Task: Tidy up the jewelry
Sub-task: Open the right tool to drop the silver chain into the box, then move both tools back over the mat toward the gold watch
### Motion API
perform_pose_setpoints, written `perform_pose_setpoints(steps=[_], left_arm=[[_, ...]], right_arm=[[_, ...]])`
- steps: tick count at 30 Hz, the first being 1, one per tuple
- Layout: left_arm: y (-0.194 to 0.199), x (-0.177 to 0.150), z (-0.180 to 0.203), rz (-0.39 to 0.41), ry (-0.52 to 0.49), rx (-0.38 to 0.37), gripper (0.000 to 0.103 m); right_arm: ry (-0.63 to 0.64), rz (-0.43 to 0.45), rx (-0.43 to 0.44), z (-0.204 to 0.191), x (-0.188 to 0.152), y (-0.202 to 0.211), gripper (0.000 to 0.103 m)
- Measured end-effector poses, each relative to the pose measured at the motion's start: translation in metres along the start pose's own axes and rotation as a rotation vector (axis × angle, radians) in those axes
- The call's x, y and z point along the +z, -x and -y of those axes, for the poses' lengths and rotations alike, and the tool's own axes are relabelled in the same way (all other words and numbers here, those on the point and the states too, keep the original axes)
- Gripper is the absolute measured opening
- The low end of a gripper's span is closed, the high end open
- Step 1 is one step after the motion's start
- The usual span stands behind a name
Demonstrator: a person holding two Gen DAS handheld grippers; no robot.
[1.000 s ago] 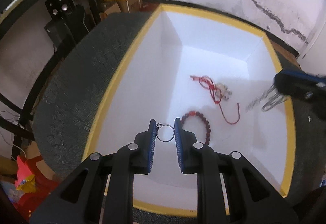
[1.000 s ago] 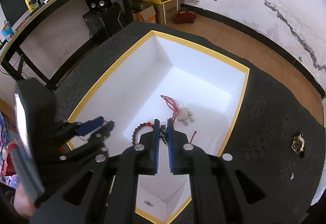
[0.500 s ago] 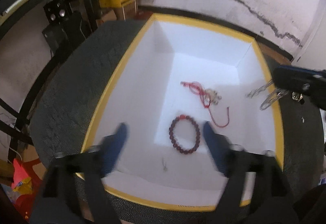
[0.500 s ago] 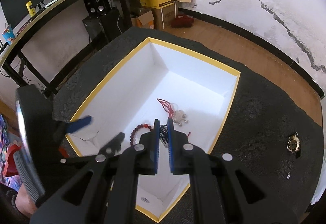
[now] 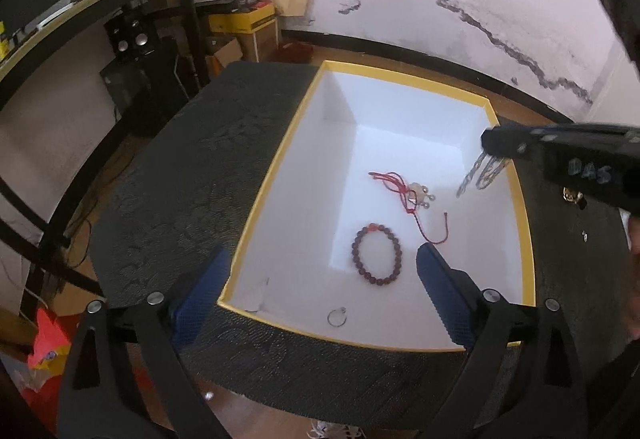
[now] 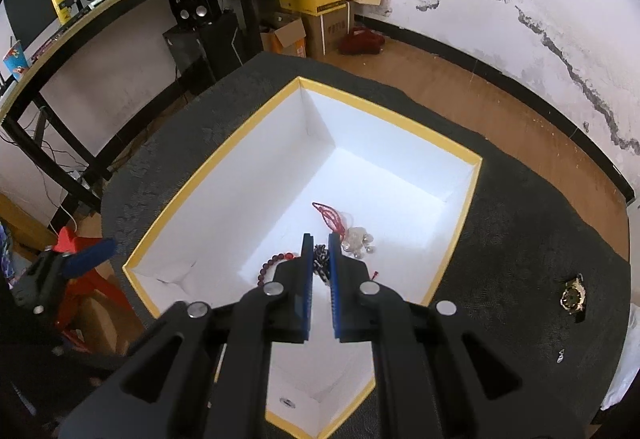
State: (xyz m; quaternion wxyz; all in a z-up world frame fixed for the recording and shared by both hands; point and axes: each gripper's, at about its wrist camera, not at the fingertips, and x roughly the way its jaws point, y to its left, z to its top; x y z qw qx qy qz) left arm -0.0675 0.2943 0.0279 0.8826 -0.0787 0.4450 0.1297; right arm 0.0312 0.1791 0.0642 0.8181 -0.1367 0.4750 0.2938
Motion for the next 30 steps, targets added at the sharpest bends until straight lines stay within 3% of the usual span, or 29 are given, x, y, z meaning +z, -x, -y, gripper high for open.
perform_pose_setpoints(steps=[13, 21, 22, 23, 25, 27, 30], left_arm=[[0.004, -0.001, -0.011, -0.004, 0.019, 0.0, 0.092], [0.007, -0.001, -0.007, -0.001, 0.009, 0.007, 0.092], [0.007, -0.001, -0.006, -0.001, 0.006, 0.005, 0.092], [0.009, -0.001, -0.005, 0.001, 0.001, 0.006, 0.092], [0.011, 0.0, -0.006, 0.005, 0.0, 0.014, 0.092], [0.014, 0.001, -0.006, 0.008, 0.001, 0.016, 0.092], [0.019, 0.002, -0.004, 0.01, 0.002, 0.02, 0.092]], right_arm=[[0.016, -0.12, -0.075, -0.004, -0.015, -0.076, 0.008], [0.014, -0.128, -0.095, -0.006, -0.016, -0.083, 0.009], [0.014, -0.13, -0.097, -0.005, -0.016, -0.083, 0.016], [0.011, -0.133, -0.097, -0.004, -0.017, -0.082, 0.047], [0.001, -0.099, -0.075, -0.002, -0.016, -0.074, 0.071], [0.007, -0.076, -0.073, -0.001, -0.014, -0.066, 0.075], [0.007, -0.055, -0.049, 0.003, -0.014, -0.049, 0.091]])
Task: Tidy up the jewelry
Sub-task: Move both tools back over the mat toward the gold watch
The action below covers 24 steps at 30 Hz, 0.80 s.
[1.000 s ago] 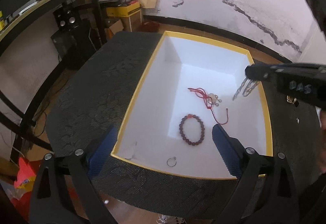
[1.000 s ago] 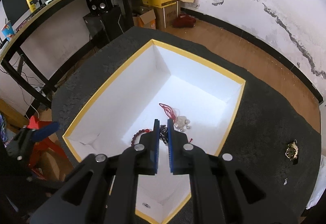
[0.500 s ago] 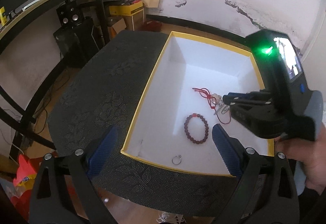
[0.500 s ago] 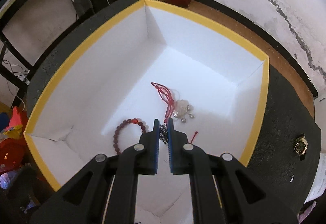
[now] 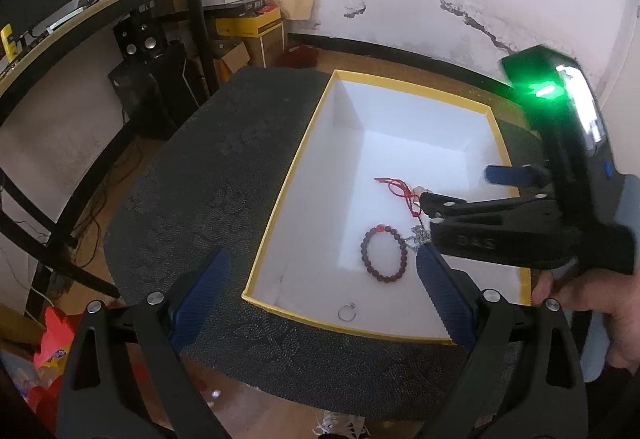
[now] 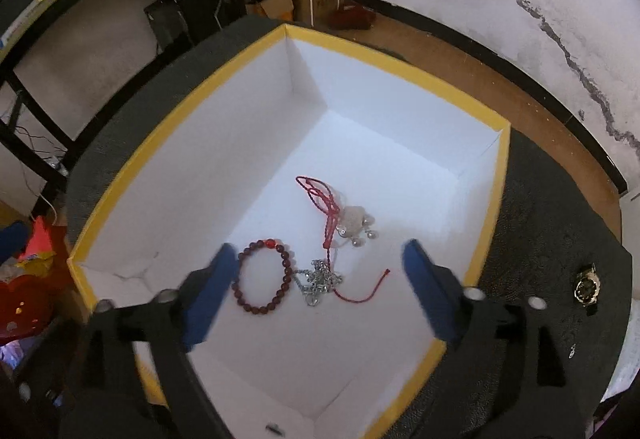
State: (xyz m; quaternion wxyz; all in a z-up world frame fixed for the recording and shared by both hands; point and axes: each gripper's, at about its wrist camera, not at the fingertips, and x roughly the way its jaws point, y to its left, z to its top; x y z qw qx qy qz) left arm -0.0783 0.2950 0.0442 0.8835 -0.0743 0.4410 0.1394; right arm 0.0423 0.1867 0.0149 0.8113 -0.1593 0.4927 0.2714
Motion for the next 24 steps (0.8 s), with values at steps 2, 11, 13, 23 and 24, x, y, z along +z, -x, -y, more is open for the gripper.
perform_pose_setpoints(steps=[2, 11, 13, 23, 24], left_arm=[[0.006, 0.0, 0.004, 0.003, -0.005, -0.01, 0.092], [0.021, -0.004, 0.057, 0.01, -0.026, -0.064, 0.092], [0.022, -0.005, 0.081, 0.016, -0.046, -0.087, 0.092], [0.002, -0.015, 0.229, -0.007, -0.217, -0.207, 0.092], [-0.003, -0.016, 0.248, -0.012, -0.24, -0.224, 0.092]], right_arm=[[-0.003, 0.02, 0.001, 0.006, -0.002, 0.014, 0.097], [-0.15, 0.136, -0.107, 0.099, -0.067, 0.11, 0.097], [-0.197, 0.155, -0.14, 0.129, -0.089, 0.125, 0.097], [-0.424, 0.183, -0.285, 0.266, -0.213, 0.16, 0.097], [-0.432, 0.181, -0.292, 0.274, -0.221, 0.159, 0.097]])
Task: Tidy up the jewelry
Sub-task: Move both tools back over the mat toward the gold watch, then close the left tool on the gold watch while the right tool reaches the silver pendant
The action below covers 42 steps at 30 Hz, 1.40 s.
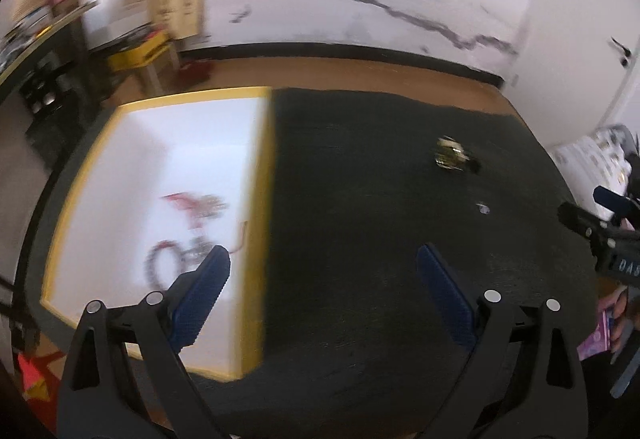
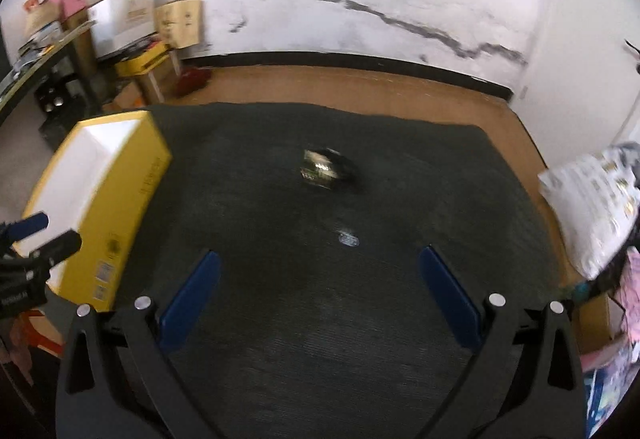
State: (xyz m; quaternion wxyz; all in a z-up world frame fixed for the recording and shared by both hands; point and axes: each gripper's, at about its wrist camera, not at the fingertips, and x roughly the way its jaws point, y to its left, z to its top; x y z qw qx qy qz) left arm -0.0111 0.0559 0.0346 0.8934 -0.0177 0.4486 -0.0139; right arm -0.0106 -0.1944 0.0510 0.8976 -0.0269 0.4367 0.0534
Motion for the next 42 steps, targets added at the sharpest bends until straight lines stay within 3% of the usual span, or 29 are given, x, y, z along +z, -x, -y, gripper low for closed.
perform_pose_setpoints(steps=[4, 8, 19, 23, 31, 40, 41, 42], left_arm=[[-0.026, 0.005, 0.046, -0.014, -0.066, -0.028, 0.092], [-0.046, 0.007, 0.076, -0.014, -0.115, -0.042, 0.092], [-0.107, 0.014, 0.085, -0.059, -0.119, -0.042, 0.092], [-0.144, 0.024, 0.103, -0.067, -0.139, -0.079, 0.092], [-0.224, 0.045, 0.143, -0.086, -0.214, -0.094, 0.092], [-0.257, 0.069, 0.169, -0.014, -0.224, -0.077, 0.095], [-0.258, 0.071, 0.169, -0.007, -0.224, -0.077, 0.087], [-0.256, 0.071, 0.17, 0.007, -0.226, -0.081, 0.07]], right_arm=[[-0.035, -0.014, -0.01, 0.036, -0.015, -0.014, 0.097], [-0.04, -0.017, -0.014, 0.049, -0.021, -0.026, 0.096], [-0.035, -0.03, 0.016, 0.059, -0.017, -0.064, 0.096], [-0.024, -0.018, -0.012, 0.06, -0.014, -0.079, 0.096], [-0.126, -0.045, 0.019, 0.079, -0.012, -0.1, 0.096], [-0.179, -0.049, 0.022, 0.095, -0.007, -0.103, 0.096], [-0.177, -0.051, 0.023, 0.095, -0.007, -0.104, 0.096], [-0.173, -0.052, 0.021, 0.094, -0.006, -0.104, 0.096]])
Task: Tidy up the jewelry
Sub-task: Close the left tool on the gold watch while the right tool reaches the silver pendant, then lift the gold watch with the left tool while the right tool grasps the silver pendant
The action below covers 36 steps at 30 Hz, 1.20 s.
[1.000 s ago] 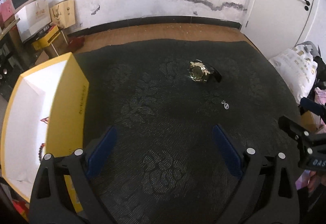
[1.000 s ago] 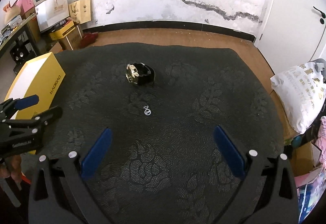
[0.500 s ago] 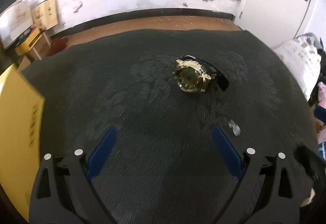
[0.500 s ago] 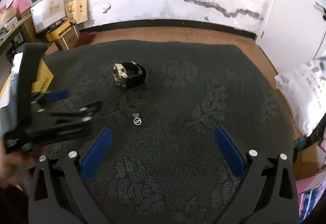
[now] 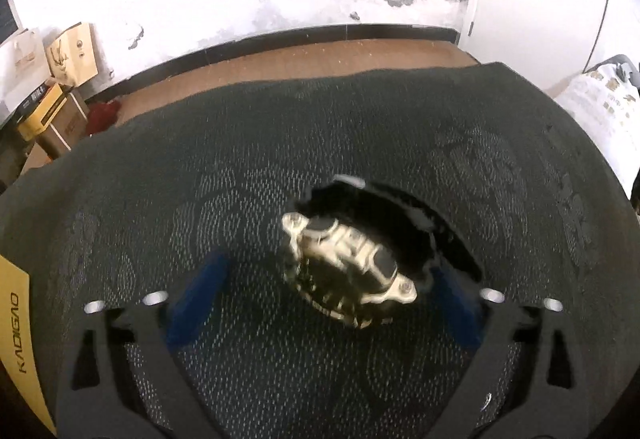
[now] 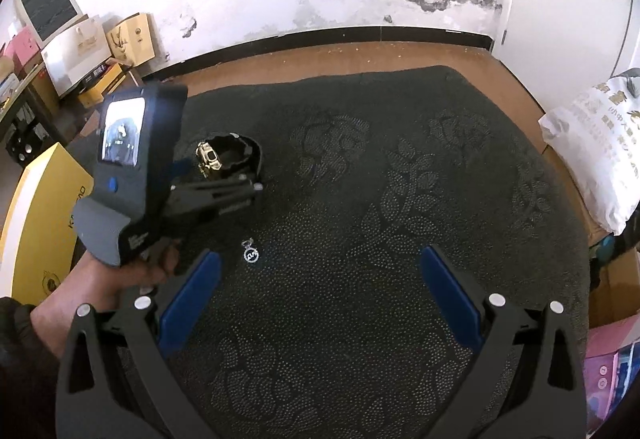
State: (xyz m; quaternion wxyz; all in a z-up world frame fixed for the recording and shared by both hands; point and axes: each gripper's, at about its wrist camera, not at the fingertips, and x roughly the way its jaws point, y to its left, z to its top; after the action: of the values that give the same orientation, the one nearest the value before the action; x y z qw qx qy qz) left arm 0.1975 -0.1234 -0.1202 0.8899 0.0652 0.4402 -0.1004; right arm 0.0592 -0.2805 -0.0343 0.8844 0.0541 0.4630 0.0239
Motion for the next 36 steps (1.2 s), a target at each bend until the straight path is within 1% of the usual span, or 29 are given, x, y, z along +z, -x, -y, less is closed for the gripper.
perform_pose_setpoints(steps=[1, 2, 5, 7, 8, 10, 13, 15, 18, 21, 22, 23, 25, 27, 28, 29, 30, 32, 34, 35, 36], left_arm=[[0.002, 0.001, 0.003, 0.014, -0.012, 0.01, 0.062], [0.002, 0.003, 0.003, 0.003, -0.014, 0.027, 0.062], [0.005, 0.004, -0.006, -0.019, 0.042, -0.001, 0.061], [0.015, 0.002, -0.016, -0.037, 0.073, -0.01, 0.061], [0.025, 0.0, -0.021, -0.035, 0.083, -0.014, 0.061], [0.052, -0.006, -0.026, -0.019, 0.067, 0.001, 0.061], [0.104, -0.025, -0.037, -0.009, 0.046, 0.04, 0.061], [0.139, -0.043, -0.052, 0.0, 0.067, 0.052, 0.061], [0.176, -0.068, -0.074, 0.015, 0.123, 0.07, 0.061], [0.19, -0.085, -0.092, 0.028, 0.166, 0.083, 0.061], [0.189, -0.088, -0.094, 0.033, 0.166, 0.093, 0.061], [0.186, -0.089, -0.097, 0.03, 0.165, 0.103, 0.061], [0.181, -0.089, -0.103, 0.015, 0.194, 0.067, 0.061], [0.178, -0.087, -0.108, 0.0, 0.221, 0.027, 0.061], [0.177, -0.086, -0.111, 0.0, 0.232, 0.015, 0.061], [0.176, -0.084, -0.112, 0.001, 0.24, 0.005, 0.061], [0.175, -0.081, -0.111, -0.001, 0.236, -0.005, 0.061], [0.175, -0.08, -0.11, 0.002, 0.239, -0.017, 0.061], [0.175, -0.079, -0.11, -0.001, 0.23, -0.037, 0.061], [0.174, -0.078, -0.11, -0.002, 0.227, -0.041, 0.061], [0.175, -0.079, -0.11, -0.003, 0.224, -0.042, 0.061]], right_arm=[[0.005, -0.001, -0.003, -0.001, 0.0, -0.001, 0.096], [0.009, -0.006, -0.005, -0.002, 0.0, -0.002, 0.096], [0.013, -0.014, 0.0, -0.004, -0.001, -0.006, 0.096], [0.018, -0.017, 0.002, -0.006, -0.003, -0.008, 0.096], [0.026, -0.021, 0.005, -0.008, -0.004, -0.01, 0.096], [0.043, -0.03, 0.013, -0.013, -0.007, -0.012, 0.096], [0.086, -0.057, 0.023, -0.021, -0.013, -0.022, 0.096], [0.124, -0.084, 0.029, -0.028, -0.019, -0.033, 0.096], [0.183, -0.113, 0.046, -0.038, -0.026, -0.046, 0.097], [0.237, -0.128, 0.056, -0.047, -0.032, -0.061, 0.096], [0.252, -0.13, 0.058, -0.05, -0.034, -0.067, 0.095], [0.26, -0.132, 0.068, -0.053, -0.035, -0.073, 0.091], [0.292, -0.099, 0.056, -0.058, -0.035, -0.078, 0.091], [0.31, -0.075, 0.071, -0.062, -0.03, -0.082, 0.088], [0.318, -0.065, 0.081, -0.064, -0.027, -0.084, 0.083], [0.324, -0.058, 0.087, -0.065, -0.025, -0.085, 0.075], [0.33, -0.047, 0.095, -0.066, -0.023, -0.086, 0.069], [0.339, -0.042, 0.11, -0.069, -0.02, -0.086, 0.04], [0.338, -0.045, 0.121, -0.07, -0.02, -0.084, 0.024], [0.339, -0.044, 0.122, -0.07, -0.02, -0.084, 0.012], [0.337, -0.047, 0.133, -0.07, -0.019, -0.084, 0.009]])
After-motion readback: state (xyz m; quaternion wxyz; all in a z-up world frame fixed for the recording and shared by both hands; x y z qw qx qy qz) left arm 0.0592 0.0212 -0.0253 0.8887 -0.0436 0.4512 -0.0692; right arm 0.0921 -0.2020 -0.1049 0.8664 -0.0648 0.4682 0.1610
